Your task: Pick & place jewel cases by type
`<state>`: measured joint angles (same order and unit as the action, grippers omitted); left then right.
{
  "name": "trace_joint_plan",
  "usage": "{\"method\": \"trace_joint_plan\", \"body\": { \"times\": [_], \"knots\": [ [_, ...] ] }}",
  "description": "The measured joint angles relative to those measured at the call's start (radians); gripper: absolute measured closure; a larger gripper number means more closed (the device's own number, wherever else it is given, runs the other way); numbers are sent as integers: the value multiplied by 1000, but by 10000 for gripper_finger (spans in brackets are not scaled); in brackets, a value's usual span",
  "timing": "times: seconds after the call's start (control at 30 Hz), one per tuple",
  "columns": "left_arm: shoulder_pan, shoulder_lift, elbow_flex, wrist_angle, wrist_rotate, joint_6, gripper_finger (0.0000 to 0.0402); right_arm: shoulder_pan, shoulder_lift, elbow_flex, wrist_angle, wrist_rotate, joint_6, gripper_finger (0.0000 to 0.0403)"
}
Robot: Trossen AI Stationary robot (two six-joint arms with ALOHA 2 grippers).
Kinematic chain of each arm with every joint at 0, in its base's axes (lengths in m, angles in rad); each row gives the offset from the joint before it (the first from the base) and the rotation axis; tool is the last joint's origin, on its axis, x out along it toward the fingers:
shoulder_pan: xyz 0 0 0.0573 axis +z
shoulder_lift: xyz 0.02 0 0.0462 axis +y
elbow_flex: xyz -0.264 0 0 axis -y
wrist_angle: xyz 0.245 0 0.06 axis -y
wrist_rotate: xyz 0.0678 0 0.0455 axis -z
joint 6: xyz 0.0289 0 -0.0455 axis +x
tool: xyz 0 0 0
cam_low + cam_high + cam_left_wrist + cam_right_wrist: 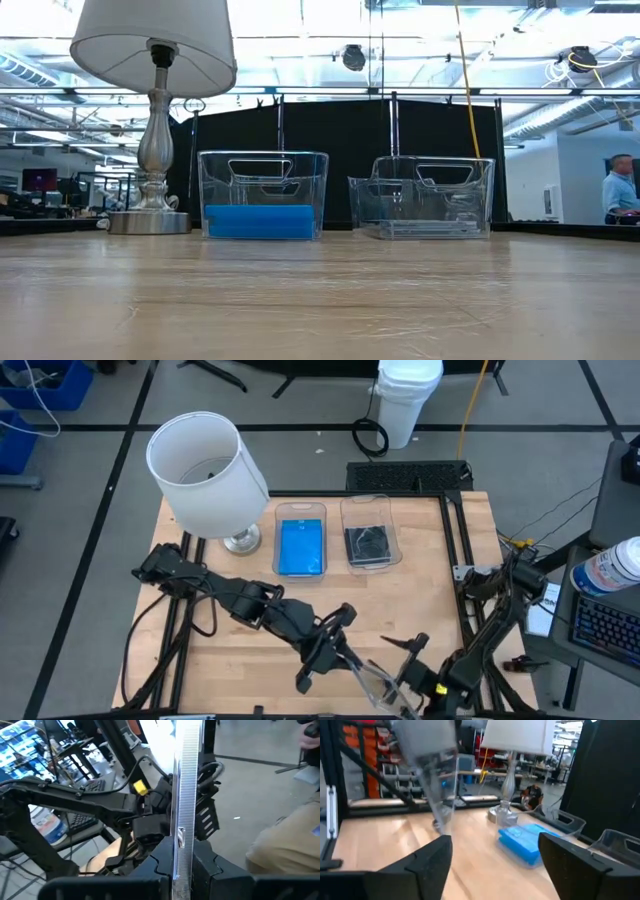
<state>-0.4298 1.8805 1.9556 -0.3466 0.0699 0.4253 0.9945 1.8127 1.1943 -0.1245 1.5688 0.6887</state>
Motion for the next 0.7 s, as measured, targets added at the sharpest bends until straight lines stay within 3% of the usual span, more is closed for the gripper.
{"method": "trace_joint_plan", "body": {
  "times": [0.13, 0.27, 0.47, 0.7],
  "knots": [
    [-4, 0, 0, 3, -36, 21, 372, -1, -25, -78, 141, -8, -17, 106],
    [-5, 0, 0, 0, -52, 26, 373, 0, -24, -119, 341, -62, -150, 112],
    [-2, 0, 0, 3, -72, 34, 366, -18, -24, -142, 678, -135, -511, 123],
    [-4, -1, 2, 3, -71, 26, 370, -82, -24, -180, 1060, -352, -889, 140]
  ]
}}
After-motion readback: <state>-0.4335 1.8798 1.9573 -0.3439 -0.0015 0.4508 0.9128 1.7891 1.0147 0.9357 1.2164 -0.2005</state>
